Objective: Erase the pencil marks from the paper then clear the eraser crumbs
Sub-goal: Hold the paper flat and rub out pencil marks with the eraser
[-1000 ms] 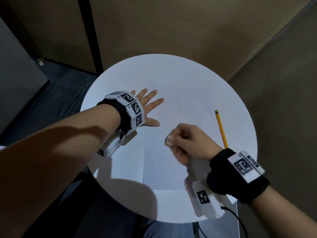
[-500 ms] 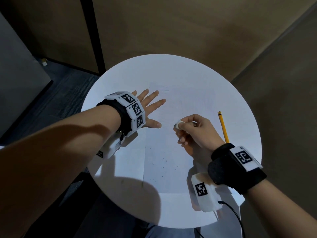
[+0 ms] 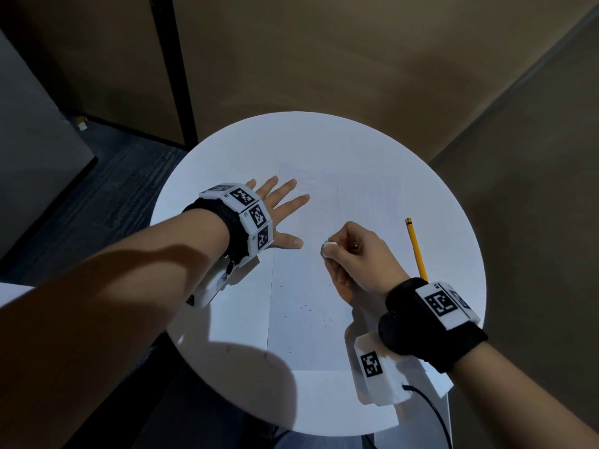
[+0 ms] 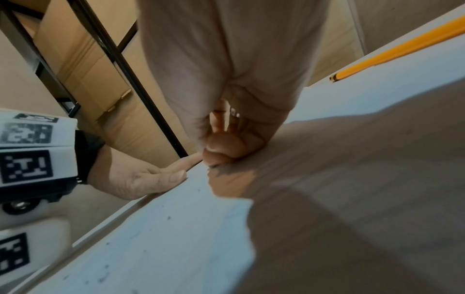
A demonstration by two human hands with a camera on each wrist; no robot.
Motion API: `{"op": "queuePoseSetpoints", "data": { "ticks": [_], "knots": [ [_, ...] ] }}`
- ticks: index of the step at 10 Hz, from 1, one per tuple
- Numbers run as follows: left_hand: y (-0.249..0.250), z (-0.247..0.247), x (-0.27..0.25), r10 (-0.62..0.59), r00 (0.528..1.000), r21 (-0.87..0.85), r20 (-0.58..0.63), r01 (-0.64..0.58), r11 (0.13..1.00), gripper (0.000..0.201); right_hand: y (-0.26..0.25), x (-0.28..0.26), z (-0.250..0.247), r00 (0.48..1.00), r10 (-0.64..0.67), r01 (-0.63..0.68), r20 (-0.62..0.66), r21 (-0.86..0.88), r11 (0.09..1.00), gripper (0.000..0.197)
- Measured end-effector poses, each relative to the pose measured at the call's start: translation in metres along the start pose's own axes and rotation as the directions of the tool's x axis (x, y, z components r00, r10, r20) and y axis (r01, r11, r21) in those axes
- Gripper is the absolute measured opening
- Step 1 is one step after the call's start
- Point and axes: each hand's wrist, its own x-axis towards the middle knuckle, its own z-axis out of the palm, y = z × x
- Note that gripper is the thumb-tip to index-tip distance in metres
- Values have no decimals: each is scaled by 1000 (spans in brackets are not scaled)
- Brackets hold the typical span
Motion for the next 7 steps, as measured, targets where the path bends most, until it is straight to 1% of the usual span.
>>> {"op": "queuePoseSetpoints", "data": {
  "ticks": [1, 2, 3, 4, 5, 6, 7],
  "knots": [
    [1, -1, 1, -8, 1000, -7, 18, 8, 1000, 88, 1, 0, 0, 999, -23, 25, 23, -58, 998, 17],
    [2, -3, 1, -13, 1000, -5, 28, 13, 1000, 88, -1, 2, 0, 998, -14, 17, 61, -49, 999, 20],
    [3, -4, 0, -12, 999, -16, 31, 13, 1000, 88, 0, 4, -3, 1000, 8, -10, 25, 61, 998, 16],
    [2, -3, 0, -14, 1000, -20, 21, 15, 1000, 88, 1, 2, -1, 1000, -19, 19, 5, 1, 1000, 17],
    [3, -3, 0, -13, 1000, -18, 24, 13, 1000, 88, -1, 0, 2, 997, -12, 17, 73, -66, 998, 16],
    [3, -4, -1, -12, 1000, -14, 25, 13, 1000, 87, -1, 0, 0, 996, 35, -42, 82, 94, 995, 9],
    [3, -4, -1, -14, 1000, -26, 12, 15, 1000, 88, 3, 2, -2, 999, 29, -32, 24, 126, 992, 12]
  ]
}}
